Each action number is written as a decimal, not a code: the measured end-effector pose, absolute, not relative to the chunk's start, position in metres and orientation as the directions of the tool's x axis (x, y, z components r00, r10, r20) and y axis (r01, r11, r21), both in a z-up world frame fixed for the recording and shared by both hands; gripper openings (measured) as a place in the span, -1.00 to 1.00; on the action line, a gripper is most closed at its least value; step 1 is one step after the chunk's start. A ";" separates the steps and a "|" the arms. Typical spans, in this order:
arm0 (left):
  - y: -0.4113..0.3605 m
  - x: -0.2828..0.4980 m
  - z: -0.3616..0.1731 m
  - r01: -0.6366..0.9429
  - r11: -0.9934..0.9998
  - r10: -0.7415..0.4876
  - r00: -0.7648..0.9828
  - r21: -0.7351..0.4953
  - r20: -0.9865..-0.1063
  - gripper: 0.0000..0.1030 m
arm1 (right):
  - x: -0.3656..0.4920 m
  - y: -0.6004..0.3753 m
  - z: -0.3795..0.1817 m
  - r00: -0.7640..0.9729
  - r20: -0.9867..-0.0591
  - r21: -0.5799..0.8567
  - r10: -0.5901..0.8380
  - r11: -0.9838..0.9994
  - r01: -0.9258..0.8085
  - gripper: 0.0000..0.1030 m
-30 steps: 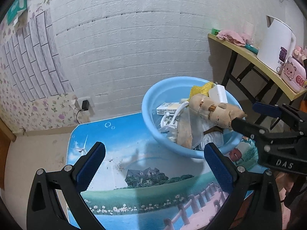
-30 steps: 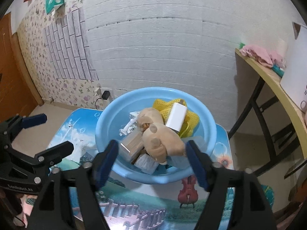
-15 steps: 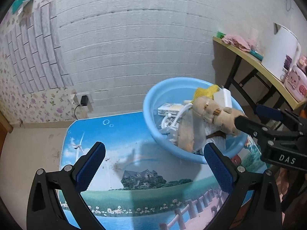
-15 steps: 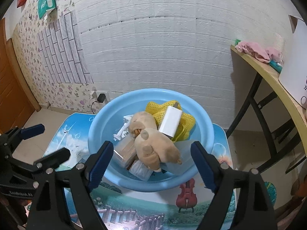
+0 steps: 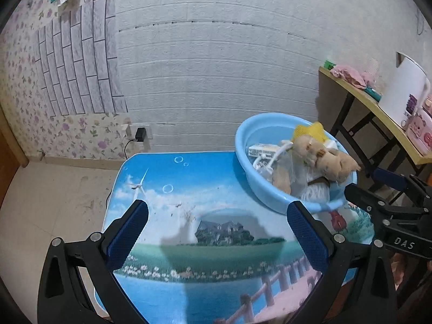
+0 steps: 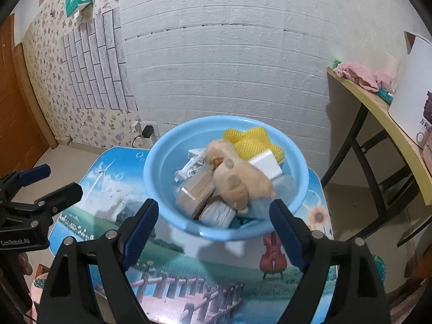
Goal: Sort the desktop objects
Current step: 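Withdraw both open tools from the basin back over the table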
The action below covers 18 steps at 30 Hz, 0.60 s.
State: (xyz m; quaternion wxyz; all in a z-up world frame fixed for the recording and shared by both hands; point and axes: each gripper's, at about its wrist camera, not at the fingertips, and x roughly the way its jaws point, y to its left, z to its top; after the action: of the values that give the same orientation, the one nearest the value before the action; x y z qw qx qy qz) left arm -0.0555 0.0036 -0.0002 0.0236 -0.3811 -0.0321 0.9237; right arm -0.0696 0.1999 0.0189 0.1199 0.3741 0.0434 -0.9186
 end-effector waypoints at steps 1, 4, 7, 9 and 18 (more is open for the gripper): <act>0.004 -0.049 0.000 -0.026 -0.997 0.074 -0.711 -0.078 -0.699 0.99 | -0.066 0.198 0.019 -0.693 -0.699 -0.005 -0.175 -0.968 0.250 0.65; 0.005 -0.037 0.004 -0.027 -0.996 0.075 -0.724 -0.081 -0.686 0.99 | -0.055 0.196 0.020 -0.704 -0.694 -0.037 -0.150 -0.970 0.242 0.65; 0.006 -0.026 0.007 -0.025 -0.996 0.079 -0.732 -0.088 -0.677 0.99 | -0.045 0.196 0.024 -0.709 -0.687 -0.029 -0.158 -0.969 0.244 0.65; 0.007 -0.020 0.009 -0.030 -0.996 0.078 -0.739 -0.082 -0.670 0.99 | -0.040 0.197 0.028 -0.720 -0.675 -0.026 -0.160 -0.971 0.239 0.65; 0.013 -0.001 0.008 -0.050 -0.997 0.081 -0.750 -0.066 -0.656 0.99 | -0.017 0.198 0.036 -0.751 -0.639 -0.021 -0.167 -0.972 0.234 0.65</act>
State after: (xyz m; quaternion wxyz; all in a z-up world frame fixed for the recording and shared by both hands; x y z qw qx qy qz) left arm -0.0007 0.0125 0.0085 0.0350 -0.3515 -0.0224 0.9353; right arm -0.0174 0.1982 0.0363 0.1073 0.3361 0.0496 -0.9344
